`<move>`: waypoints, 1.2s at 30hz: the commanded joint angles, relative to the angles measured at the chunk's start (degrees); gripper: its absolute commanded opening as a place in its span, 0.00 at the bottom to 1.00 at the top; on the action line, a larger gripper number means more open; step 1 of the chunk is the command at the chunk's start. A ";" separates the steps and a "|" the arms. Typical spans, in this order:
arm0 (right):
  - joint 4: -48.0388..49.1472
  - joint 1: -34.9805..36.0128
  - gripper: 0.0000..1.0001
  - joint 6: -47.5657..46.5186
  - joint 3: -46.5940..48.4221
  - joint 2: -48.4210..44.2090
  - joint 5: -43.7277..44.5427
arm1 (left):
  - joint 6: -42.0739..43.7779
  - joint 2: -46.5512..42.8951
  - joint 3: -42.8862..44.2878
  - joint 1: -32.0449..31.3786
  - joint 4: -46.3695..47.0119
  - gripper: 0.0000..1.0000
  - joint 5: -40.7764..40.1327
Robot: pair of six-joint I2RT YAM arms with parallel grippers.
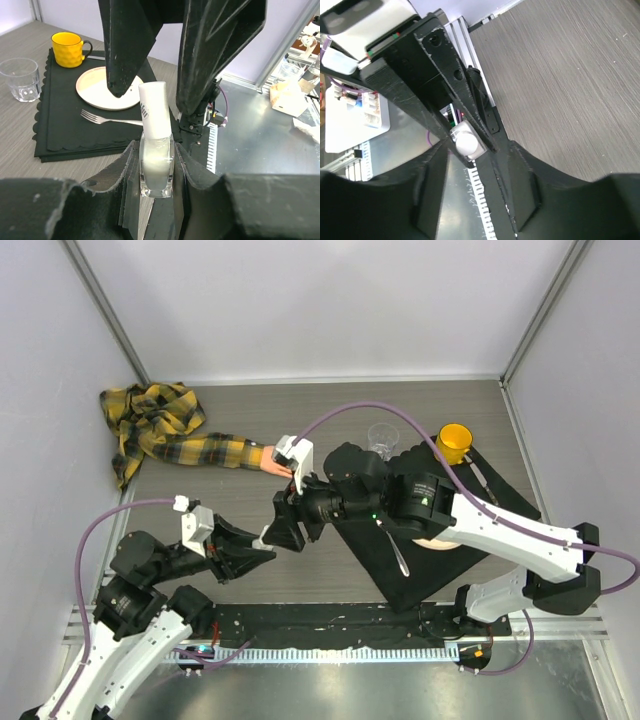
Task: Paint the nails
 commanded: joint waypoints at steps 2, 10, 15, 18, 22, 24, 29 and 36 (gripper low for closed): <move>0.45 -0.05 0.51 -1.34 3.61 2.32 -0.34 | 0.62 0.20 2.29 0.16 2.34 0.00 0.86; 1.50 -0.05 0.46 -1.52 2.82 2.32 -2.97 | 0.62 0.55 2.20 0.16 2.25 0.00 0.95; 2.03 -0.05 0.21 -1.60 2.74 2.32 -3.77 | 0.62 0.64 2.29 0.16 2.34 0.00 0.78; 2.03 -0.05 0.05 -1.69 2.47 1.88 -3.34 | 0.71 0.46 2.29 0.16 2.16 0.00 0.34; 2.73 0.04 0.00 -2.04 1.60 -0.22 1.14 | 0.80 0.73 2.29 0.16 2.07 0.00 0.07; 3.26 0.04 0.00 -2.31 0.72 -1.54 3.17 | 0.80 0.90 2.29 0.16 2.07 0.00 0.07; 3.88 0.04 0.00 -2.92 0.19 -2.69 3.70 | 0.80 1.43 2.38 0.16 2.07 0.00 0.60; 3.87 0.04 0.00 -2.83 -0.16 -2.86 3.17 | 0.71 1.43 2.38 0.16 1.98 0.00 0.51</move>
